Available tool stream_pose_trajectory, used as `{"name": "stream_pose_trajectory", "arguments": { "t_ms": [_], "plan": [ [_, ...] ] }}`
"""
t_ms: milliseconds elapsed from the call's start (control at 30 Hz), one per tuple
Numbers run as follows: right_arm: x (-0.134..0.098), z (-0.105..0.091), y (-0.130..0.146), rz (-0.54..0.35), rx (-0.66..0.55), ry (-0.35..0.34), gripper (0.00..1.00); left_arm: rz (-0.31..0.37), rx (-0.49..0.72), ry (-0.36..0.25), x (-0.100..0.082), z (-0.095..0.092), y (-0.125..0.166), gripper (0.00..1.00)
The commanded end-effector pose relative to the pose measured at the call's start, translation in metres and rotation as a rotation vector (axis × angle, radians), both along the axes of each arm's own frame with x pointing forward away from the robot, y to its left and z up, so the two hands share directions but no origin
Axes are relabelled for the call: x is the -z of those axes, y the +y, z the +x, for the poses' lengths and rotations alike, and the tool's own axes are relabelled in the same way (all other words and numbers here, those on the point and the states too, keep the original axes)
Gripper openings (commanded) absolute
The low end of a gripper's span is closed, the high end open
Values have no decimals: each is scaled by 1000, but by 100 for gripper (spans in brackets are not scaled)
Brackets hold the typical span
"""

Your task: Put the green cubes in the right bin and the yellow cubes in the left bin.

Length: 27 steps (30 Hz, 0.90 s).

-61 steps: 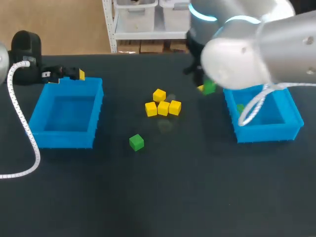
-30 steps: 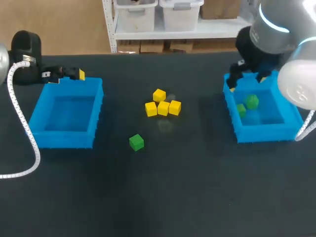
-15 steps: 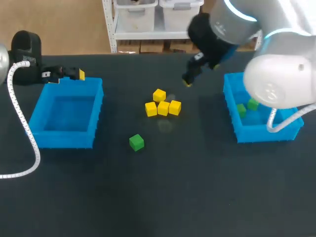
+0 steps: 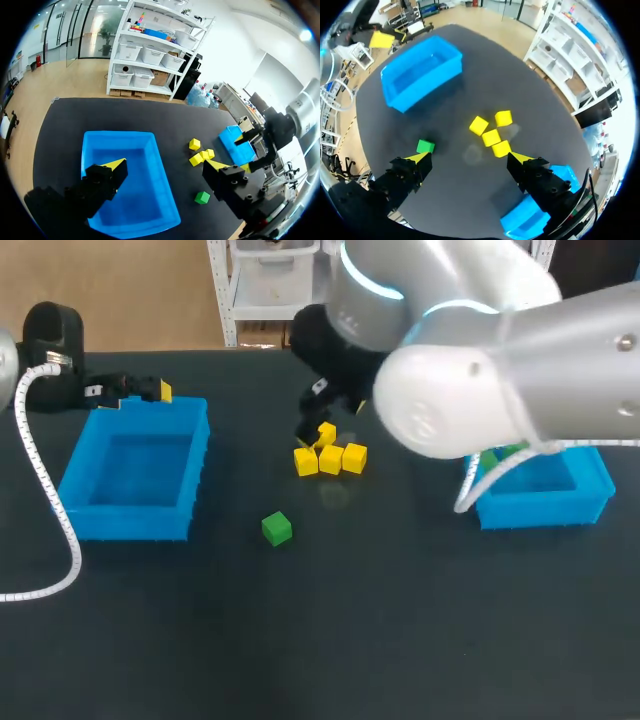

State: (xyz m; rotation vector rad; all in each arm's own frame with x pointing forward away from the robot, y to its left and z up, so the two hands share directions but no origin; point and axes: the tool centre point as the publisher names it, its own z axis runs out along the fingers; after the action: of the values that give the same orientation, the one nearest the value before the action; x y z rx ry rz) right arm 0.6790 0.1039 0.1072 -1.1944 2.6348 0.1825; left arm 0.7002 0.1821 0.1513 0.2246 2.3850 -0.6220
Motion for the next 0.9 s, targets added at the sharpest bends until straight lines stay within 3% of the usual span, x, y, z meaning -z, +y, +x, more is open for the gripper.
{"name": "stream_pose_trajectory", "arguments": {
  "t_ms": [33, 233, 533, 900],
  "plan": [
    [9, -1, 8, -37, 17, 16, 100, -8, 6, -6, 1, 0, 2, 100],
    [21, -17, 16, -62, 59, 15, 100, -8, 6, -6, 1, 0, 2, 100],
    [57, -28, 26, -86, 117, 1, 100, -8, 6, -6, 1, 0, 2, 100],
    [66, -44, 50, -93, 128, 18, 100, -8, 6, -6, 1, 0, 2, 100]
  ]
}}
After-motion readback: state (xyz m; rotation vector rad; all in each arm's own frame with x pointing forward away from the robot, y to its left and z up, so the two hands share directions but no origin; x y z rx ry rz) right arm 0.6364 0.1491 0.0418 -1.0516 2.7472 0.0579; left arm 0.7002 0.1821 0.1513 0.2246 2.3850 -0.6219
